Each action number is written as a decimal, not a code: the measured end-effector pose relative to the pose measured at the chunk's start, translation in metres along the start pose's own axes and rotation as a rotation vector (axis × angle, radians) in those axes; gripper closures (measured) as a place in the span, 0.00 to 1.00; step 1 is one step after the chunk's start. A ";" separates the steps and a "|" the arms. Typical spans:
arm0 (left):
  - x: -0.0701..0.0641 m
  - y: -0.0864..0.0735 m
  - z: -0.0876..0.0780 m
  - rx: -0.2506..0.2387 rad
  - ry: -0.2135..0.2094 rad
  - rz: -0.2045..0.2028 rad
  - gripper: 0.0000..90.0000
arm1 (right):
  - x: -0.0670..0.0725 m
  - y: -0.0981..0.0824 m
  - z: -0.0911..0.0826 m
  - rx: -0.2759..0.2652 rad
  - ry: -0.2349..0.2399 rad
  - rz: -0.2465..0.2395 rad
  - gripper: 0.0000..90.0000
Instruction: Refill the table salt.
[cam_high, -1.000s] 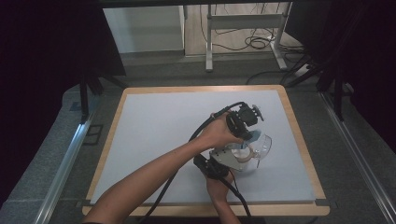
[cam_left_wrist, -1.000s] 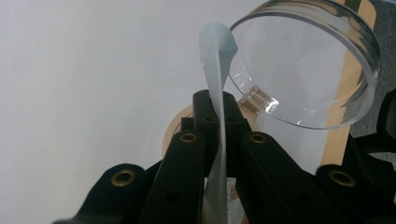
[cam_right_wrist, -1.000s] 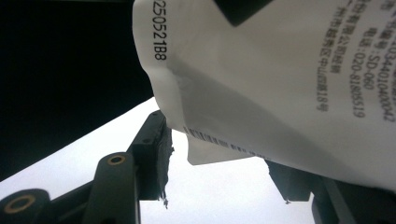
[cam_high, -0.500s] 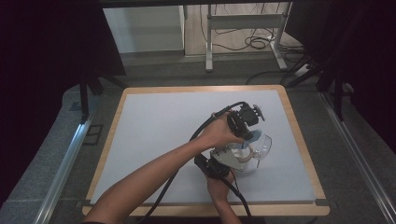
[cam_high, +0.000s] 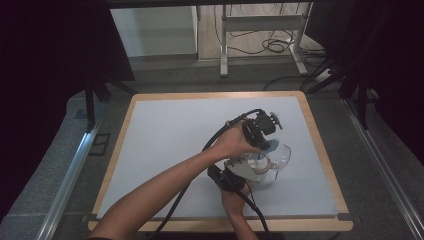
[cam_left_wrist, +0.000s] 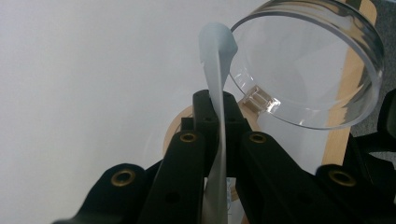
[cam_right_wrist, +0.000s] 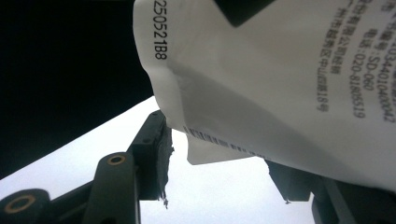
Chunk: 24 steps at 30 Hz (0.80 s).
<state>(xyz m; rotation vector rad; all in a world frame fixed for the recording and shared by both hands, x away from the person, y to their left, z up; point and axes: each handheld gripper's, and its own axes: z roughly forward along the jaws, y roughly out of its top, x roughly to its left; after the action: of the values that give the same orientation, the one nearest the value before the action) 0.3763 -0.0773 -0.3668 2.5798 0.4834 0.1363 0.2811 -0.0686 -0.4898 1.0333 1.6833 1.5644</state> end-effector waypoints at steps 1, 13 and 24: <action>0.000 0.000 0.000 -0.003 0.000 0.000 1.00 | 0.000 0.000 0.000 -0.001 -0.001 -0.001 0.51; 0.001 -0.004 0.001 -0.009 -0.002 -0.009 1.00 | 0.002 -0.002 0.001 0.006 0.003 -0.001 0.51; 0.001 -0.005 0.001 -0.012 -0.006 -0.012 1.00 | 0.002 -0.003 0.001 0.010 0.003 -0.009 0.51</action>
<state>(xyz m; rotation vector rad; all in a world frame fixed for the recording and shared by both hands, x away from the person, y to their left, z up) 0.3761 -0.0732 -0.3702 2.5647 0.4949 0.1262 0.2801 -0.0662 -0.4931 1.0276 1.6969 1.5544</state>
